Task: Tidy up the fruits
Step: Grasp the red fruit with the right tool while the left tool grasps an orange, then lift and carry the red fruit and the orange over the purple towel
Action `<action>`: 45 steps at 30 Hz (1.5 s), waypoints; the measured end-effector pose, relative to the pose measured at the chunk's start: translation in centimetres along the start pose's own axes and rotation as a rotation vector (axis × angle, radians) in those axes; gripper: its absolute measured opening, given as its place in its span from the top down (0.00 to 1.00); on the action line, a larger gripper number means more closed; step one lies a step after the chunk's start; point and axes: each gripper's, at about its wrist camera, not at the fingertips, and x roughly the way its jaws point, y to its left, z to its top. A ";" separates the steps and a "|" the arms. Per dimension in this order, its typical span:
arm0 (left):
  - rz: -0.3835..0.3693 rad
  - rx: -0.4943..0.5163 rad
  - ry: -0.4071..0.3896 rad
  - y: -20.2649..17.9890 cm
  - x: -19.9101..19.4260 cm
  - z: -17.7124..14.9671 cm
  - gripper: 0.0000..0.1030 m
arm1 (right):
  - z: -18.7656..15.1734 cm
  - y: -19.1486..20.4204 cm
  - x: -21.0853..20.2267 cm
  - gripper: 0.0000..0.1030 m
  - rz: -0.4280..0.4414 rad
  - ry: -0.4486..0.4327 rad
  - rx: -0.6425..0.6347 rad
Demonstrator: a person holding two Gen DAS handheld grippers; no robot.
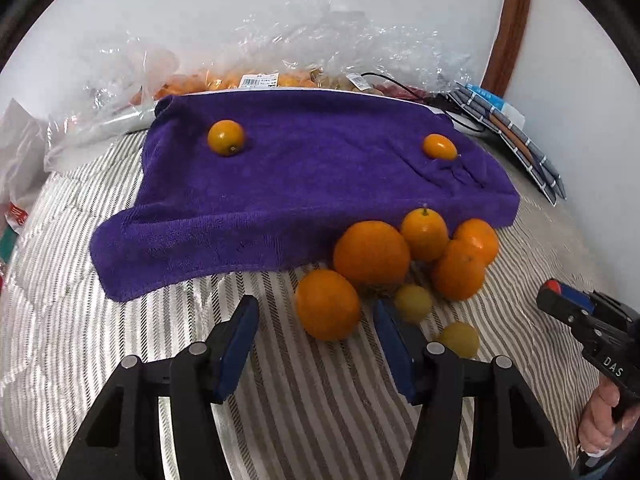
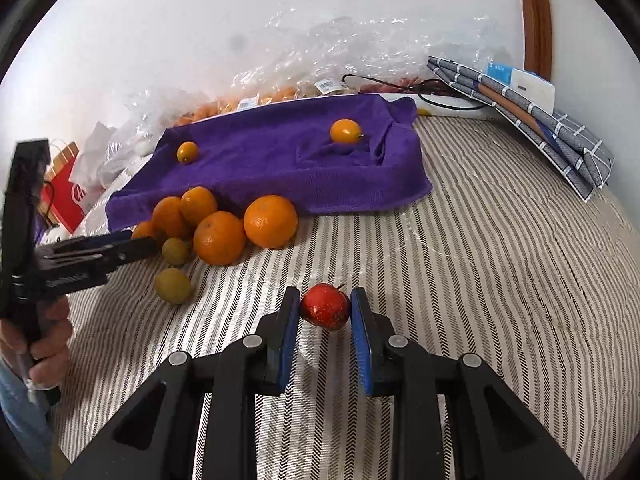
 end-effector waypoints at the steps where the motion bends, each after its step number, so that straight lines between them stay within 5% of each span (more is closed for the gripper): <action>1: -0.017 -0.017 -0.009 0.3 0.0 -0.1 0.59 | 0.0 -0.1 0.0 0.75 0.004 0.000 0.009; 2: -0.038 -0.030 -0.012 0.3 0.2 -0.2 0.69 | 0.1 -0.2 0.1 0.75 0.007 0.000 0.014; 8: -0.113 -0.087 -0.087 1.6 -1.1 -0.6 0.69 | 0.0 -0.2 0.2 0.75 0.013 0.000 0.016; 18: -0.094 -0.113 -0.195 2.0 -3.1 -1.0 0.69 | -0.1 -1.0 -0.6 0.75 0.013 -0.046 0.065; 36: -0.075 -0.165 -0.260 3.1 -4.0 -0.6 0.69 | -0.4 -1.8 -1.3 0.75 0.061 -0.086 0.106; 45: -0.087 -0.195 -0.328 3.7 -5.7 -0.6 0.69 | 0.0 -1.6 -1.6 0.75 -0.001 -0.087 0.104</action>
